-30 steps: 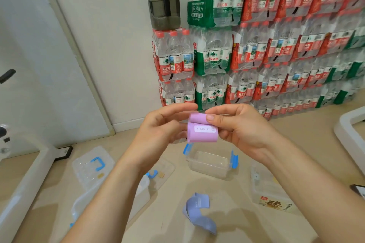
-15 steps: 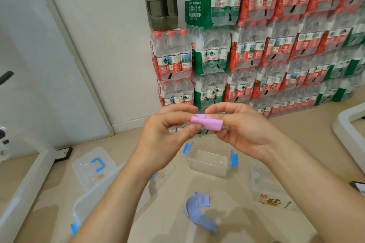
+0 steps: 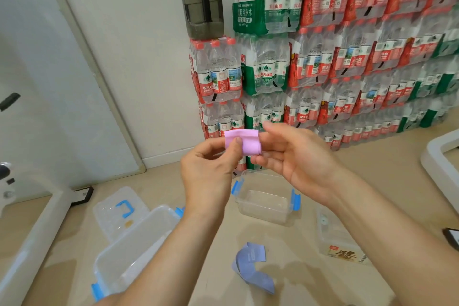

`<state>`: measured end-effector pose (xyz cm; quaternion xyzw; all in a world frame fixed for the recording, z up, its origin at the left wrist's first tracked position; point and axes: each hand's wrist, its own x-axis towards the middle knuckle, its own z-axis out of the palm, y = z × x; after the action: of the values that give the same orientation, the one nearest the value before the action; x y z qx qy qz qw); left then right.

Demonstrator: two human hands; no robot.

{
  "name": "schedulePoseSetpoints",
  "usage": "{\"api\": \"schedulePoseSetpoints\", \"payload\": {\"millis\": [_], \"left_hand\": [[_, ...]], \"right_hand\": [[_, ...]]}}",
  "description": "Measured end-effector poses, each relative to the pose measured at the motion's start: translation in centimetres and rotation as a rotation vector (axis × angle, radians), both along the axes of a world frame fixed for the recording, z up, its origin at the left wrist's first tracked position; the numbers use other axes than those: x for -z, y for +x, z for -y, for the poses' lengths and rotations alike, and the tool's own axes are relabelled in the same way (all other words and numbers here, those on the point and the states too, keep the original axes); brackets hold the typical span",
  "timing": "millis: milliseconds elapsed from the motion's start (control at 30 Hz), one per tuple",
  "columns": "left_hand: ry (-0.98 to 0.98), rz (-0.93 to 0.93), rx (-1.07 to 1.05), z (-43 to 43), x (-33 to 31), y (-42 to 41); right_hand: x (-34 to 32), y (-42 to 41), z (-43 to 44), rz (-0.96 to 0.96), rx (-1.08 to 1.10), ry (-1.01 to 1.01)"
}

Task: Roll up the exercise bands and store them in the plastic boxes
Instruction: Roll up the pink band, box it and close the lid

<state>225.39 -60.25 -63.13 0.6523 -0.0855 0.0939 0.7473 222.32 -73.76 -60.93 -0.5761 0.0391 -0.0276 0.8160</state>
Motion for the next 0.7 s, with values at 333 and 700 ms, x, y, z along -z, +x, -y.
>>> {"api": "schedulePoseSetpoints", "payload": {"millis": [333,700], "left_hand": [[-0.046,-0.111,0.071,0.2,0.2,0.3],[0.009,-0.295,0.363,-1.1,-0.2,0.7]], "right_hand": [[0.5,-0.1,-0.6,0.083,0.183,-0.472],[0.4,-0.5,-0.3,0.194,0.129,-0.527]]}}
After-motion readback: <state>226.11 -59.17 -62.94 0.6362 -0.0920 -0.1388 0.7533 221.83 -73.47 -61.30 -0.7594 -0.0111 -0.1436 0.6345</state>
